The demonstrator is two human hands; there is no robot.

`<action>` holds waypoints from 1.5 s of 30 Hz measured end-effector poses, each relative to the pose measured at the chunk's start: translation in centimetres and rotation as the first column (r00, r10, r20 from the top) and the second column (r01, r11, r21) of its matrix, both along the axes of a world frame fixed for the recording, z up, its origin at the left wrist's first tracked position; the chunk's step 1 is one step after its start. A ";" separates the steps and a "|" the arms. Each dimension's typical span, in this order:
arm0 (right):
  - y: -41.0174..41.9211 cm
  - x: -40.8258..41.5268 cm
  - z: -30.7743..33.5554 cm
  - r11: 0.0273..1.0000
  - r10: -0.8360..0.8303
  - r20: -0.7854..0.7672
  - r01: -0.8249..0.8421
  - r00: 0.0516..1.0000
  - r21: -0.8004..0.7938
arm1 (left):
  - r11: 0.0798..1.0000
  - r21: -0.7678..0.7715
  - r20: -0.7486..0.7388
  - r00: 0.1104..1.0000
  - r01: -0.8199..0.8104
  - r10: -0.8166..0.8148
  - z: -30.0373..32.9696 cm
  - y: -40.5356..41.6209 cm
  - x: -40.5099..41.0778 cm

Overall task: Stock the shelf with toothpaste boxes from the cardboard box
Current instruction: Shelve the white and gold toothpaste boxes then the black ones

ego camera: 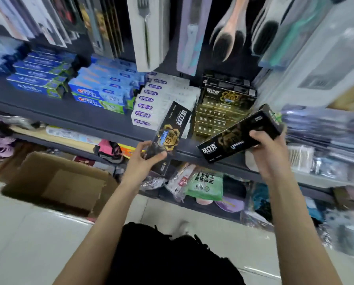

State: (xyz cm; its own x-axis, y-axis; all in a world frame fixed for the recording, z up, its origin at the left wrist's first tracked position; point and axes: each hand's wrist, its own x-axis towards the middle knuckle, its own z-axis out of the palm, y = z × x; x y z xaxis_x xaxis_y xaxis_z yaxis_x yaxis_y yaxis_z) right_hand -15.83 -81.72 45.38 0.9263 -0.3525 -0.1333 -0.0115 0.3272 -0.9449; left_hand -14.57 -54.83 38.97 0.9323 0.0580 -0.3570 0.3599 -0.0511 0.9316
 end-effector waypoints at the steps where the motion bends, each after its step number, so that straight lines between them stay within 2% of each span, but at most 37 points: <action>1: -0.7 1.2 0.0 1.000 -0.011 0.031 0.011 0.999 -0.019 | 1.000 0.007 0.001 1.000 -0.014 0.014 0.0 -0.7 0.2; 4: -2.0 4.6 -0.7 0.995 -0.016 0.102 0.026 0.995 -0.092 | 0.999 0.023 -0.004 1.000 -0.026 0.027 -0.3 -2.3 0.7; 7: -3.3 7.7 -2.4 0.992 -0.036 0.083 0.046 0.996 -0.116 | 0.999 0.027 0.014 1.000 -0.025 0.025 0.0 -2.9 1.8; 9: -3.9 8.9 -4.0 0.961 -0.065 0.023 0.069 0.998 -0.269 | 0.999 0.035 0.023 1.000 -0.011 0.010 0.1 -2.9 2.9; 11: -4.7 8.8 -5.1 0.834 -0.122 -0.070 0.064 0.990 -0.548 | 0.999 0.037 0.017 1.000 -0.010 0.009 0.1 -2.7 4.0; 12: -5.4 8.5 -5.7 0.703 -0.165 -0.102 0.045 0.981 -0.710 | 0.999 0.039 0.015 1.000 -0.014 0.014 0.1 -2.7 4.5; 13: -6.1 8.3 -6.0 0.517 -0.207 -0.121 0.004 0.971 -0.856 | 0.999 0.042 0.023 1.000 -0.009 0.008 0.1 -2.8 5.0; 14: -6.9 8.2 -6.2 0.336 -0.246 -0.138 -0.049 0.959 -0.941 | 0.999 0.039 0.032 0.999 -0.002 0.000 0.0 -3.0 5.4; 15: -7.5 8.3 -6.0 0.219 -0.271 -0.158 -0.100 0.949 -0.971 | 1.000 0.026 0.029 1.000 0.002 -0.002 -0.1 -3.1 5.8; 17: -8.2 9.3 -5.5 0.148 -0.277 -0.184 -0.147 0.943 -0.978 | 1.000 -0.001 0.003 1.000 0.002 -0.002 -0.4 -3.4 6.3; 22: -7.3 13.8 -4.3 0.094 -0.294 -0.166 -0.144 0.941 -0.985 | 0.999 -0.013 -0.037 0.999 0.038 -0.038 -0.3 -3.6 6.5; 25: -6.1 14.7 -4.3 0.140 -0.309 -0.166 -0.128 0.936 -0.982 | 0.997 -0.014 -0.023 0.997 0.079 -0.080 -0.2 -3.6 6.7; 29: -1.4 11.4 -3.7 0.253 -0.111 -0.050 -0.021 0.993 -0.967 | 0.991 0.012 0.014 0.991 0.131 -0.131 -0.2 -3.6 6.8; 30: 0.2 10.1 -3.4 0.355 -0.046 -0.071 -0.050 0.996 -0.934 | 0.990 0.048 0.048 0.990 0.132 -0.134 -0.2 -3.8 6.6; 31: 1.7 8.9 -3.2 0.504 0.028 -0.143 -0.138 0.989 -0.852 | 0.985 0.122 0.112 0.985 0.120 -0.134 -0.2 -4.2 6.3; 32: 3.1 7.8 -3.0 0.657 0.133 -0.236 -0.264 0.963 -0.706 | 0.965 0.248 0.204 0.969 0.086 -0.139 -0.2 -4.6 6.1; 33: 4.2 6.9 -3.1 0.764 0.241 -0.292 -0.367 0.926 -0.531 | 0.919 0.394 0.301 0.941 0.026 -0.155 -0.1 -5.1 5.9; 35: 5.4 6.0 -3.5 0.867 0.344 -0.297 -0.423 0.891 -0.264 | 0.796 0.595 0.443 0.871 -0.110 -0.211 0.5 -6.1 5.5; 37: 5.5 5.9 -3.6 0.925 0.353 -0.243 -0.376 0.904 -0.057 | 0.725 0.667 0.489 0.836 -0.174 -0.250 0.9 -6.9 5.4; 39: 5.4 5.8 -3.7 0.940 0.338 -0.211 -0.340 0.917 0.028 | 0.693 0.698 0.500 0.815 -0.181 -0.292 1.0 -7.5 5.3; 42: 5.3 5.9 -3.5 0.949 0.305 -0.211 -0.316 0.929 -0.018 | 0.686 0.718 0.524 0.742 -0.120 -0.418 0.6 -8.7 4.9; 45: 4.2 6.6 -3.1 0.974 0.155 -0.233 -0.189 0.960 -0.129 | 0.673 0.731 0.462 0.646 0.109 -0.607 0.2 -9.5 4.8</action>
